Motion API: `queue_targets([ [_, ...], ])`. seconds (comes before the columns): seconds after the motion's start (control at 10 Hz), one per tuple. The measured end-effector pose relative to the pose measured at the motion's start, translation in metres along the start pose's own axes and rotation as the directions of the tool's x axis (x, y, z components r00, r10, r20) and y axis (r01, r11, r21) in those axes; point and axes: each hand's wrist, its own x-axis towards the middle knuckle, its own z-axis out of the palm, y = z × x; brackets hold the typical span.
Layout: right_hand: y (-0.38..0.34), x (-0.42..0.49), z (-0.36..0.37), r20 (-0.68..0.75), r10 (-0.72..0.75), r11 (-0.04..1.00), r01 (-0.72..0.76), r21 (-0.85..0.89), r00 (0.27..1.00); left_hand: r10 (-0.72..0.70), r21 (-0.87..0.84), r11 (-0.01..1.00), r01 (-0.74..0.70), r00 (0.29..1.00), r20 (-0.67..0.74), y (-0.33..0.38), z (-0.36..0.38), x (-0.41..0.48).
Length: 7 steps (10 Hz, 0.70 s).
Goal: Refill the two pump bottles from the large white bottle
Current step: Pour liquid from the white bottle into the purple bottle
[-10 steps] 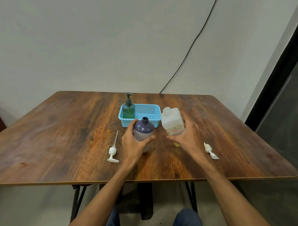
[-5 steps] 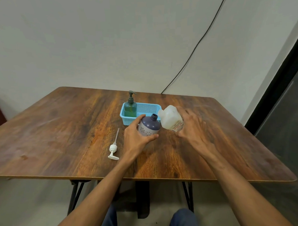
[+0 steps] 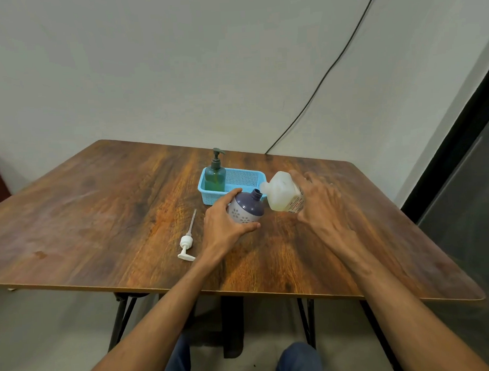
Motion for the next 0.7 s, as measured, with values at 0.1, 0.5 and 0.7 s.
queue_targets([
  [0.1, -0.001, -0.001, 0.004, -0.048, 0.014, 1.0, -0.015, -0.02, 0.999, 0.005, -0.005, 1.0, -0.005, 1.0, 0.003, 0.002, 0.0, 0.0],
  [0.5, -0.003, 0.006, 0.016, -0.169, 0.03, 0.997, -0.041, -0.061, 0.985, 0.01, -0.003, 1.0, -0.01, 1.0, 0.017, 0.005, -0.003, 0.002],
  [0.7, -0.001, 0.009, 0.017, -0.184, 0.023, 0.997, -0.036, -0.067, 0.983, 0.014, -0.002, 1.0, -0.014, 1.0, 0.017, 0.006, -0.004, 0.002],
])
